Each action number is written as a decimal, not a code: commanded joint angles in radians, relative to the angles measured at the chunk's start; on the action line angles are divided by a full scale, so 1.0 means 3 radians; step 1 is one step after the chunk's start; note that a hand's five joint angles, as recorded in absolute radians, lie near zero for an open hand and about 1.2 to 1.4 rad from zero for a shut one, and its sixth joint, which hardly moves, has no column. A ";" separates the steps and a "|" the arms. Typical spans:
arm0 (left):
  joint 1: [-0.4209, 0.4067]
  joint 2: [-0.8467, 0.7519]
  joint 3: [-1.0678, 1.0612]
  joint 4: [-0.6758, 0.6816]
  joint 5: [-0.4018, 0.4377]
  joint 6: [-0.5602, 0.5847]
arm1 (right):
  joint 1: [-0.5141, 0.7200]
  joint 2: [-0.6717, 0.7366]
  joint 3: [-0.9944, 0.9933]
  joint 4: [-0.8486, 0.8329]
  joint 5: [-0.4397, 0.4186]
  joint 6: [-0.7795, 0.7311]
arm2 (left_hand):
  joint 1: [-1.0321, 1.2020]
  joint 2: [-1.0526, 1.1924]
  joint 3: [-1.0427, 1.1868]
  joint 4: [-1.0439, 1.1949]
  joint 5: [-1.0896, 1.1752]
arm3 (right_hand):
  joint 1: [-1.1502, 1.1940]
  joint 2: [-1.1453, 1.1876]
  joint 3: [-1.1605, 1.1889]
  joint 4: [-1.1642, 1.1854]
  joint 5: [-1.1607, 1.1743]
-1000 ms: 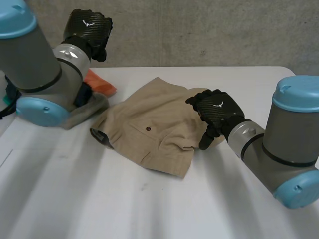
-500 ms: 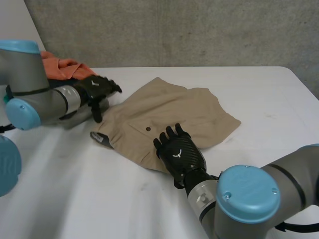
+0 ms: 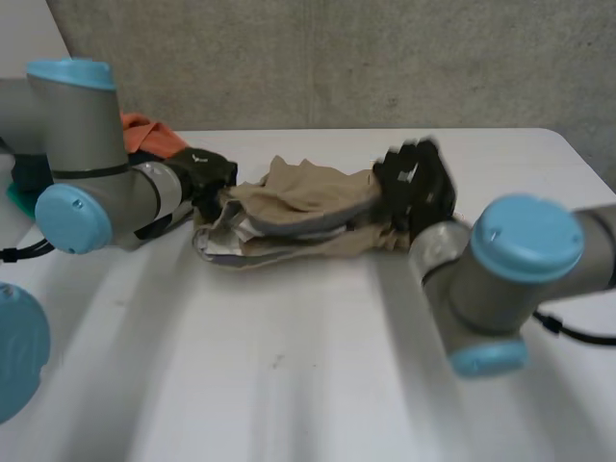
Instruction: Fold the laundry.
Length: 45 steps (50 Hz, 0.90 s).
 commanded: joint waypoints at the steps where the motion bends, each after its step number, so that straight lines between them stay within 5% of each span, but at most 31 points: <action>1: -0.0580 0.0579 -0.0633 0.0231 -0.0723 -0.1021 | -0.0422 0.0357 -0.0763 -0.0415 -0.0514 -0.0064 | 0.0820 0.0680 0.0803 0.0679 0.0778 | 0.0997 0.0763 0.0708 0.0674 0.0834; 6: -0.1132 0.0621 -0.0924 0.0700 -0.1254 -0.1369 | -0.0688 0.0776 -0.1080 -0.0798 -0.1040 0.0079 | 0.0820 0.0680 0.0803 0.0679 0.0778 | 0.0997 0.0763 0.0708 0.0674 0.0834; 15: -0.1742 0.0278 -0.0950 0.0814 -0.1583 -0.1768 | -0.0913 0.1048 -0.1050 -0.1126 -0.1129 0.0309 | 0.0413 0.0273 0.0397 0.0272 0.0371 | 0.0860 0.0626 0.0571 0.0537 0.0697; 20: -0.1860 0.0273 -0.0874 0.0717 -0.1573 -0.2044 | -0.0949 0.0880 -0.0831 -0.0927 -0.0981 0.0381 | -0.2248 -0.2388 -0.2265 -0.2389 -0.2290 | -0.2728 -0.2962 -0.3017 -0.3050 -0.2891; 24: -0.1717 0.0497 -0.0853 0.0564 -0.1624 -0.1994 | -0.0970 0.0543 -0.0672 -0.0590 -0.0638 0.0381 | -0.2936 -0.3076 -0.2953 -0.3077 -0.2978 | -0.3076 -0.3309 -0.3365 -0.3398 -0.3239; 32: -0.0919 0.0983 -0.0884 0.0538 -0.1389 -0.1319 | -0.0955 -0.0265 -0.0559 0.0754 -0.0147 0.0488 | -0.3074 -0.3214 -0.3090 -0.3214 -0.3116 | -0.3076 -0.3309 -0.3365 -0.3398 -0.3239; 37: -0.0449 0.0913 -0.0792 0.0660 -0.0950 -0.0722 | -0.0812 -0.0664 -0.0478 0.1724 -0.0004 0.0758 | -0.3064 -0.3204 -0.3081 -0.3205 -0.3106 | -0.3076 -0.3309 -0.3365 -0.3398 -0.3239; 45: -0.0167 0.0401 -0.0511 0.0901 -0.0285 0.0066 | -0.0530 -0.0874 -0.0028 0.2494 -0.0065 0.1668 | -0.3084 -0.3223 -0.3100 -0.3224 -0.3126 | -0.3076 -0.3309 -0.3365 -0.3398 -0.3239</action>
